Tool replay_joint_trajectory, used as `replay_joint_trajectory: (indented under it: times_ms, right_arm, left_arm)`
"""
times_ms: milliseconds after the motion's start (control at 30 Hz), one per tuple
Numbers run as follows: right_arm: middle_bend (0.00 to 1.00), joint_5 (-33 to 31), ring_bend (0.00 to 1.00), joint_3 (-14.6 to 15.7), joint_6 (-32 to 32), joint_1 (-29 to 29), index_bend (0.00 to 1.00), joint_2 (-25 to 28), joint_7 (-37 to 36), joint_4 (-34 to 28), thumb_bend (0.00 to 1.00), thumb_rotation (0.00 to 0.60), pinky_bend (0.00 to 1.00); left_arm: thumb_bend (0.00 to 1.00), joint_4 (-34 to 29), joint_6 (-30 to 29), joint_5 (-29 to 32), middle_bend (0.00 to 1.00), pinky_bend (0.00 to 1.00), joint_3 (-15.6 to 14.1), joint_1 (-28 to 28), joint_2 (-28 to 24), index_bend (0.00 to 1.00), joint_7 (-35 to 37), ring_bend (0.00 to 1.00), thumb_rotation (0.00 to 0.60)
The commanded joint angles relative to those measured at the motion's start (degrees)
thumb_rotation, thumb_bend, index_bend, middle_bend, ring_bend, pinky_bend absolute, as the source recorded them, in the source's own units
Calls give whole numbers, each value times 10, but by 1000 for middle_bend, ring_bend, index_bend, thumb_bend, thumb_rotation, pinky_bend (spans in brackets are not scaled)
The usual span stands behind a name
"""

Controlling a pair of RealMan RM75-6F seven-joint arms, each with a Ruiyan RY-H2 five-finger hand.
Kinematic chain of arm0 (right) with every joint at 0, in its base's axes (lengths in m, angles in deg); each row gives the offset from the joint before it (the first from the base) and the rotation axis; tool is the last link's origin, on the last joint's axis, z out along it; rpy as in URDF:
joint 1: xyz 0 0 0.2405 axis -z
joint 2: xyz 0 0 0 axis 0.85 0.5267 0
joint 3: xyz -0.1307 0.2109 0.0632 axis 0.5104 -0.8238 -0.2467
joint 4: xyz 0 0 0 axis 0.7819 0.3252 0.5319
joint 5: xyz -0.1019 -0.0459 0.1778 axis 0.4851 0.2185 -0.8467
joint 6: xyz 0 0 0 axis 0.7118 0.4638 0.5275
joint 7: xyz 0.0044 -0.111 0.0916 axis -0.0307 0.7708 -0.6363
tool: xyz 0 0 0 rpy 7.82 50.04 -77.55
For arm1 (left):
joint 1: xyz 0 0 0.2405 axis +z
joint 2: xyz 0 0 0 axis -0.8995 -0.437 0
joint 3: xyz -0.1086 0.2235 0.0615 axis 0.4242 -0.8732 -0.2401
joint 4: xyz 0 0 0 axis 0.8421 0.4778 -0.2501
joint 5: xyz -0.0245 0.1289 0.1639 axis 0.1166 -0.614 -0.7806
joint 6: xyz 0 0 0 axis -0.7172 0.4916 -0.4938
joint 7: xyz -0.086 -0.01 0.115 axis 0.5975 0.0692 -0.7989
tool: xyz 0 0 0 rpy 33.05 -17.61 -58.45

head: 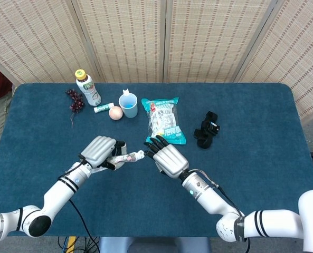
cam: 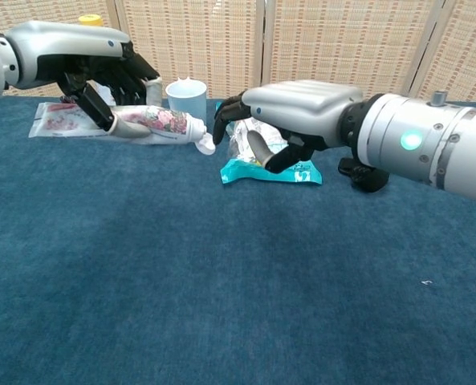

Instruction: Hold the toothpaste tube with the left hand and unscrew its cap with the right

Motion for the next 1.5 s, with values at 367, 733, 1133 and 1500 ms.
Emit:
replay_joint_trajectory:
  times_ms: [367, 733, 1133, 1500]
  right_arm:
    - [112, 13, 0, 0, 8, 8, 284, 25, -27, -19, 760, 600, 0]
    - [112, 118, 0, 15, 93, 82, 284, 157, -84, -124, 748, 600, 0]
    - [112, 186, 0, 51, 158, 159, 284, 236, -92, -146, 543, 600, 0]
    - [112, 187, 0, 60, 197, 219, 284, 281, -106, -140, 490, 600, 0]
  left_arm:
    - [452, 2, 2, -15, 708, 386, -6, 6, -7, 637, 9, 548, 600]
    - [447, 90, 21, -69, 672, 386, -33, 15, 35, 614, 35, 520, 600]
    - [446, 220, 27, -98, 542, 325, -69, 23, 106, 520, 9, 385, 600]
    - [446, 243, 15, -67, 305, 247, -81, 44, 115, 260, -39, 131, 600]
